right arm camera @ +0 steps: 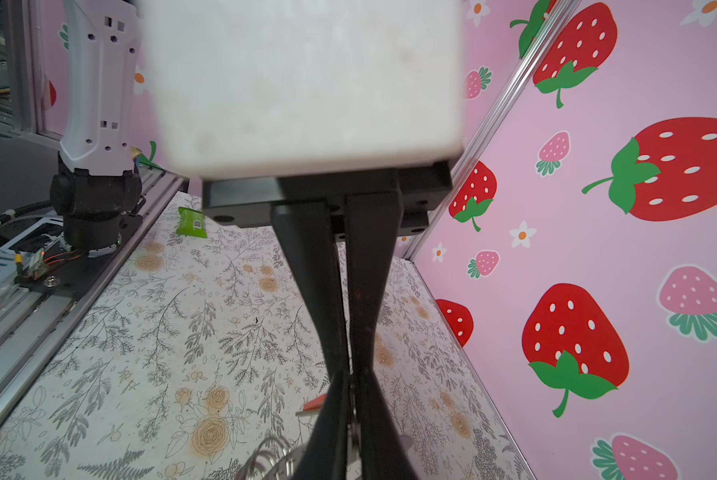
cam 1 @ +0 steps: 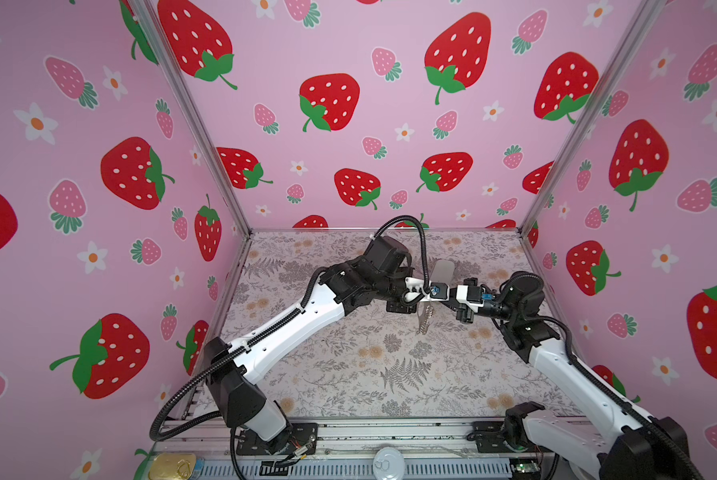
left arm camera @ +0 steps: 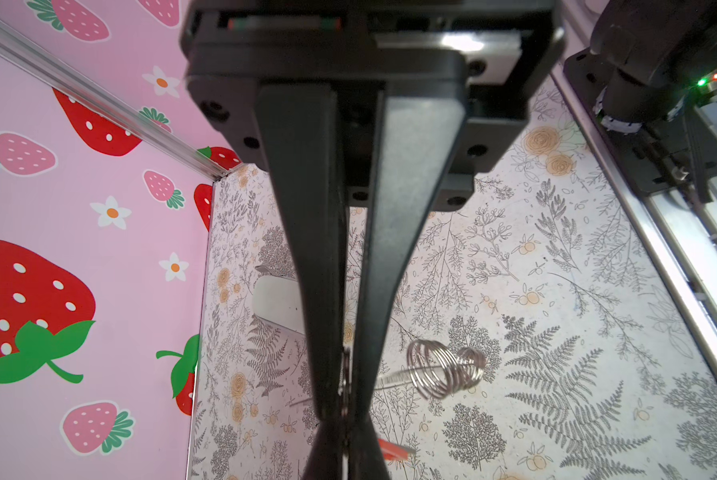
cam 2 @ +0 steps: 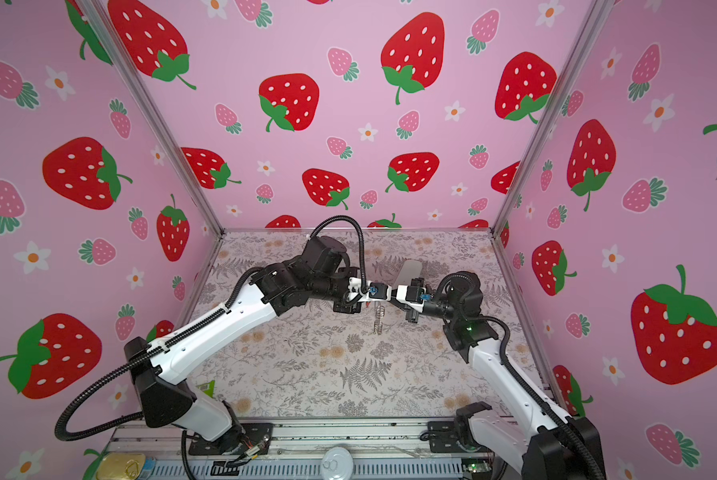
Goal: Put the keys on the keyring
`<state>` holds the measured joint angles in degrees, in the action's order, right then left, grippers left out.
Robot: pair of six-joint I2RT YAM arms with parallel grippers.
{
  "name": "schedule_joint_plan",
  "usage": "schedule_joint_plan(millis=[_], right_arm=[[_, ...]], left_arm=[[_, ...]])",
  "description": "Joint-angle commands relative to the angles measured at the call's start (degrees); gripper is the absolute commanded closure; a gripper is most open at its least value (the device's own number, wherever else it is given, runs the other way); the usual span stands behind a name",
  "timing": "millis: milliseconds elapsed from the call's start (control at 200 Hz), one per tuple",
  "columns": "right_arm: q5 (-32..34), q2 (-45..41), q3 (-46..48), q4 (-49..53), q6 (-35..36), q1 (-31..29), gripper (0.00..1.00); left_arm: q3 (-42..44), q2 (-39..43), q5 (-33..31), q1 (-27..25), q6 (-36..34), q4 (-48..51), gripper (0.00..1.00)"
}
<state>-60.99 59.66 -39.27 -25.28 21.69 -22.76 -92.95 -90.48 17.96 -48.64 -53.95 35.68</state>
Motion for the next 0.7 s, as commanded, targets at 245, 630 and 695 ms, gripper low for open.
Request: schedule_joint_plan(millis=[245, 630, 695], right_arm=[[-0.25, 0.56, -0.48, -0.23, -0.36, -0.10, 1.00], [1.58, -0.65, 1.78, -12.11, -6.57, -0.08, 1.00], [1.49, -0.75, 2.55, -14.91, -8.11, -0.09, 1.00]], left_arm=[[0.23, 2.26, 2.08, -0.61, -0.41, -3.42, 1.00], [5.60, 6.50, 1.48, 1.68, 7.22, -9.33, 0.55], [8.24, 8.40, 2.13, 2.82, 9.05, -11.75, 0.55]])
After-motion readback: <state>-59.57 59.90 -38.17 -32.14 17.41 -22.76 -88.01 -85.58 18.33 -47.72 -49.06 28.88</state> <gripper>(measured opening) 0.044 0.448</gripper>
